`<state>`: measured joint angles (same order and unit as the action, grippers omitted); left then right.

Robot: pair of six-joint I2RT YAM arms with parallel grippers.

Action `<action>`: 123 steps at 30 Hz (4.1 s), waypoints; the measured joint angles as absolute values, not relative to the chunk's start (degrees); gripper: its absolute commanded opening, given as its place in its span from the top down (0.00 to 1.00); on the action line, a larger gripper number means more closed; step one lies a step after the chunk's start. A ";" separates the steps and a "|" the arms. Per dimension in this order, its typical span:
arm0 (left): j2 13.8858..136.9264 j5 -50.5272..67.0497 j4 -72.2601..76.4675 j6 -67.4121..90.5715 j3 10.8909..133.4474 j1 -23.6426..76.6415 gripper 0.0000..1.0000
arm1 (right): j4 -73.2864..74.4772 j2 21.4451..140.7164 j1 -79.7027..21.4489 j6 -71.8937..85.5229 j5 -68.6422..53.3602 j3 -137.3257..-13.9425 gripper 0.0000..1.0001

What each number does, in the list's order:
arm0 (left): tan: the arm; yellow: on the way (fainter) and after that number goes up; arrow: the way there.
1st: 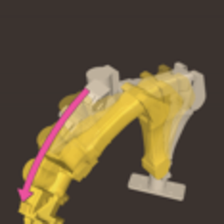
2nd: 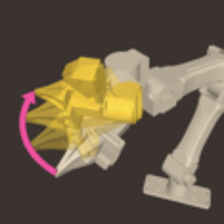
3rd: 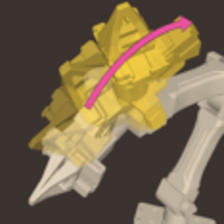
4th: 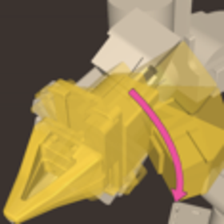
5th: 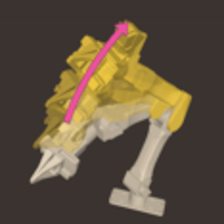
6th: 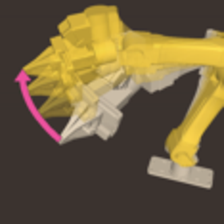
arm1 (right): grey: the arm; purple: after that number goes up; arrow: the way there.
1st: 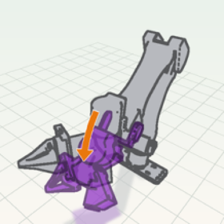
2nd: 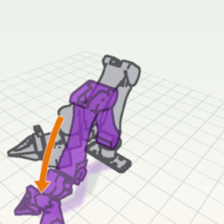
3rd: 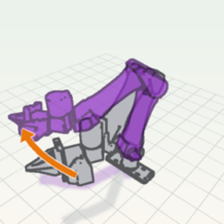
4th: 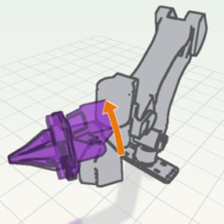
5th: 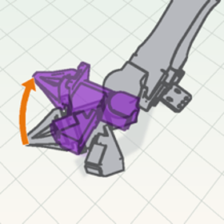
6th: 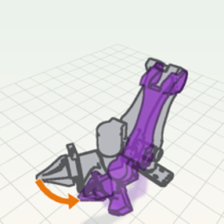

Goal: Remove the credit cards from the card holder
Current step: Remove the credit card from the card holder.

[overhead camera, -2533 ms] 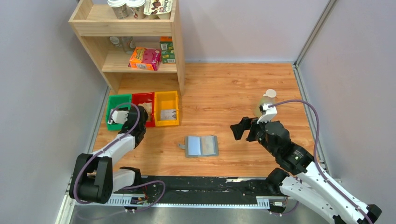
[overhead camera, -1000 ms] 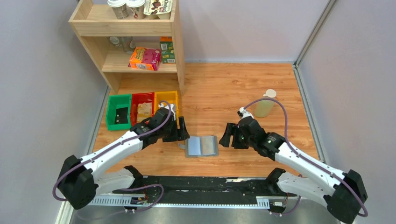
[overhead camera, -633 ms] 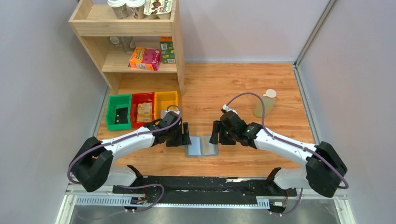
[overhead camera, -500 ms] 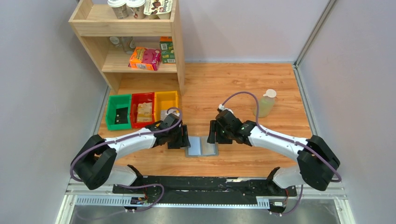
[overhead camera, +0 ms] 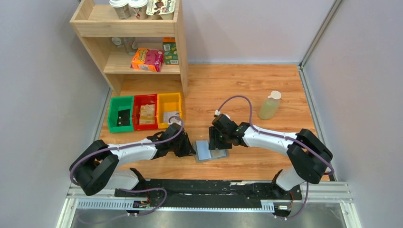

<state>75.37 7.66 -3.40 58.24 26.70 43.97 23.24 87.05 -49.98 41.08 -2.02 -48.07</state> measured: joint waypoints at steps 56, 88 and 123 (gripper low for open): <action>77.23 7.62 2.28 65.36 25.28 48.90 0.73 | 25.85 84.90 -54.28 36.60 0.75 -49.52 0.52; 51.57 -5.80 -8.08 62.85 21.71 49.43 0.34 | 26.55 78.17 -53.95 27.99 -2.20 -51.90 0.66; 72.36 5.63 17.47 61.47 27.94 49.50 0.46 | 24.10 75.99 -37.85 27.53 -1.39 -42.28 0.76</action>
